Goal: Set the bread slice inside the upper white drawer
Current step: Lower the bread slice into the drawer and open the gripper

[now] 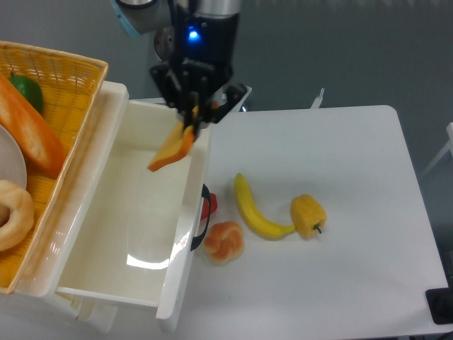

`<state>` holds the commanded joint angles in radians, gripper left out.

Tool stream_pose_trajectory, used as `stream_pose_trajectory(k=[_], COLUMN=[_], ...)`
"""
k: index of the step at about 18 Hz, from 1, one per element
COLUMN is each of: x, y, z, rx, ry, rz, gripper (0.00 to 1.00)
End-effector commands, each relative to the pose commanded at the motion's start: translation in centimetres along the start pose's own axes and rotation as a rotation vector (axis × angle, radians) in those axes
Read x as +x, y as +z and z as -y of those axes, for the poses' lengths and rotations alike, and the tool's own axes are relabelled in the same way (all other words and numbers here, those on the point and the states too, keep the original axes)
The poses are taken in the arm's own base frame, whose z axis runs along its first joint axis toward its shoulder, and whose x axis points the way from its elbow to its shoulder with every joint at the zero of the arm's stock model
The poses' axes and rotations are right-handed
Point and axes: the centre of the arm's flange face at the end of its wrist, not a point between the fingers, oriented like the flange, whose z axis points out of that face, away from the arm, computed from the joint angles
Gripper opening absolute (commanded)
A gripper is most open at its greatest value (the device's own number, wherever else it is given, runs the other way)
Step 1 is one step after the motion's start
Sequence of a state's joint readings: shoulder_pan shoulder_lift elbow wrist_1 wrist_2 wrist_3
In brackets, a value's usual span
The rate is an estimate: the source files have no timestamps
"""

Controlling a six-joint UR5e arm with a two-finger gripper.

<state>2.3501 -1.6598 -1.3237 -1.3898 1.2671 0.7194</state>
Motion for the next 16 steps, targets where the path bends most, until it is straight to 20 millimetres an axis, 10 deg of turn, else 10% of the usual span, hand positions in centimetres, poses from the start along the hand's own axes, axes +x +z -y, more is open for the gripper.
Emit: stream_pose_trajectory(k=[7, 10, 12, 16], x=[-0.7, -0.1, -0.5, 0.0], y=[7.7, 10.9, 12.3, 12.9], z=[-0.2, 0.3, 0.3, -0.3], rx=[-0.035, -0.086, -0.107, -0.146], ry=[0.019, 0.065, 0.066, 0.075], rz=[-0.022, -0.005, 0.002, 0.019], gripper=[0.19, 0.53, 1.0, 1.0])
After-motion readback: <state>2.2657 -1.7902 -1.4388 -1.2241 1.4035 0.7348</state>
